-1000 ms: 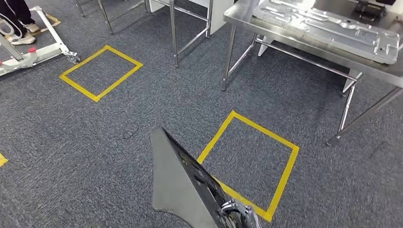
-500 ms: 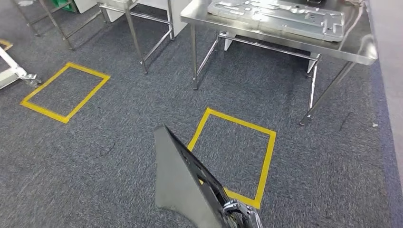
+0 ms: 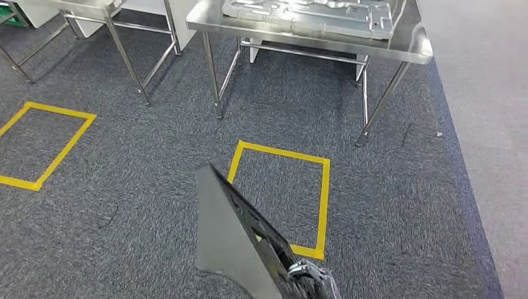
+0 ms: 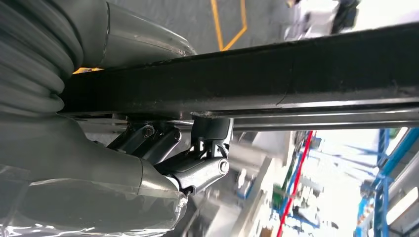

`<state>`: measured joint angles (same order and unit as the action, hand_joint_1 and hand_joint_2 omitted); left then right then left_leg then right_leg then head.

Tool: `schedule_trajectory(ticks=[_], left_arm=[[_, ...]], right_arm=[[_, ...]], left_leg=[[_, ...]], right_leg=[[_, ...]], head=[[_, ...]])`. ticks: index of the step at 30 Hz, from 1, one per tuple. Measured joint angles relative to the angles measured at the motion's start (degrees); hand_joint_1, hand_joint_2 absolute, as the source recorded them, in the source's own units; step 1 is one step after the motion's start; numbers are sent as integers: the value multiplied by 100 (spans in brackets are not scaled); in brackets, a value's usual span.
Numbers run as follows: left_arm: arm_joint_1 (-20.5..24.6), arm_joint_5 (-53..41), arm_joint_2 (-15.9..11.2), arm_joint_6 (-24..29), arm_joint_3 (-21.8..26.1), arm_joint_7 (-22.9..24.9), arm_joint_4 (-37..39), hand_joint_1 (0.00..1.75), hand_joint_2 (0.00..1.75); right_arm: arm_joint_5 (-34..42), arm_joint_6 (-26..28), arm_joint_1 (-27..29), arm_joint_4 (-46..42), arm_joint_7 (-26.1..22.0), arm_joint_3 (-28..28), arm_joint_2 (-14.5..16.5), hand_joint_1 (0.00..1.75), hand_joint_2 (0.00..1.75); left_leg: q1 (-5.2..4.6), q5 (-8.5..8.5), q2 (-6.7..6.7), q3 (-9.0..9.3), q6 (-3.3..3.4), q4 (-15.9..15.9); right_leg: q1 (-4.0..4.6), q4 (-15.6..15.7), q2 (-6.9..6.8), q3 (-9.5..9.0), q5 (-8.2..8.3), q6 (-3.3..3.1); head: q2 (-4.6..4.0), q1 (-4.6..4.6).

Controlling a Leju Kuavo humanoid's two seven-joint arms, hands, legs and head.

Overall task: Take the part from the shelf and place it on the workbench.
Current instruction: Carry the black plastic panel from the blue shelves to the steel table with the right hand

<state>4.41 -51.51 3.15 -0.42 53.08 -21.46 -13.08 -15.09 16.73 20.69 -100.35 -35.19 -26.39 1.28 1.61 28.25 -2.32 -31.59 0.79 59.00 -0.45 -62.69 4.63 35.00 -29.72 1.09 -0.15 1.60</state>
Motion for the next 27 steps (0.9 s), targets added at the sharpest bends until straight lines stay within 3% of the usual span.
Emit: schedule_trajectory(ticks=[2,3,4,5,8,9,14,17,19,21,22,23,25,27], left_arm=[[-27,-49,-7,30,10,68,1,0,0],[-46,-63,-11,43,14,100,1,0,0],[-61,-73,-16,49,17,122,1,0,0],[-68,-77,-22,50,21,143,1,0,0],[-58,-90,-25,51,39,179,1,0,0],[-55,-93,-25,51,43,184,1,0,0],[-54,-96,-24,51,46,189,2,0,0],[-50,-120,-22,41,62,217,7,0,0],[-45,-138,-49,11,87,270,9,0,0],[-56,-145,-90,-14,109,349,11,0,0],[-67,-146,-103,-15,114,380,11,0,0],[-73,-147,-117,-15,119,407,12,0,0],[-74,-148,-144,-15,136,442,13,0,0],[-66,-147,-168,-18,158,462,15,0,0]], right_arm=[[-114,173,-27,-1,66,-34,-14,175,175],[-152,238,-35,-1,95,-51,-21,175,175],[-179,289,-35,1,117,-68,-28,175,175],[-198,330,-34,1,131,-83,-38,175,175],[-232,415,-36,-4,154,-119,-60,175,175],[-235,423,-36,-5,156,-125,-62,175,175],[-237,433,-38,-9,160,-130,-64,175,175],[-256,482,-58,-15,170,-154,-77,175,175],[-291,566,-91,-32,210,-209,-97,175,175],[-310,653,-117,-46,268,-276,-116,175,175],[-305,679,-120,-46,288,-298,-125,175,175],[-298,701,-125,-46,305,-320,-134,175,175],[-281,736,-140,-45,324,-356,-154,175,175],[-257,772,-163,-45,334,-393,-177,175,175]], left_leg=[[-22,8,114,3,40,-8],[-31,18,166,2,45,-7],[-35,29,207,6,47,-7],[-36,42,239,17,42,-7],[-37,80,283,77,15,-11],[-36,87,287,90,10,-13],[-34,90,289,96,8,-15],[-38,113,304,113,-64,-37],[-37,422,297,-208,-158,637],[-39,674,281,-689,-218,1495],[-39,566,281,-770,-223,1528],[-38,346,281,-740,-222,1329],[-44,-112,278,-490,-200,609],[-64,-227,271,-291,-147,155]], right_leg=[[-1,-711,-337,360,-341,41],[-12,-1042,-401,537,-452,54],[-22,-1218,-427,636,-464,60],[-28,-1166,-434,616,-359,56],[-15,-137,-455,74,203,-22],[-7,107,-463,-58,300,-46],[5,259,-478,-132,316,-68],[59,378,-505,-179,225,-136],[50,497,-495,-332,171,-235],[24,586,-468,-519,103,-305],[25,581,-453,-569,59,-302],[24,575,-438,-633,8,-292],[31,562,-423,-764,-115,-250],[50,547,-413,-822,-210,-188]], head=[[0,0],[0,-1],[0,0],[0,0],[0,0],[0,0],[0,0],[0,0],[0,1],[0,2],[0,2],[0,2],[0,1],[0,0]])
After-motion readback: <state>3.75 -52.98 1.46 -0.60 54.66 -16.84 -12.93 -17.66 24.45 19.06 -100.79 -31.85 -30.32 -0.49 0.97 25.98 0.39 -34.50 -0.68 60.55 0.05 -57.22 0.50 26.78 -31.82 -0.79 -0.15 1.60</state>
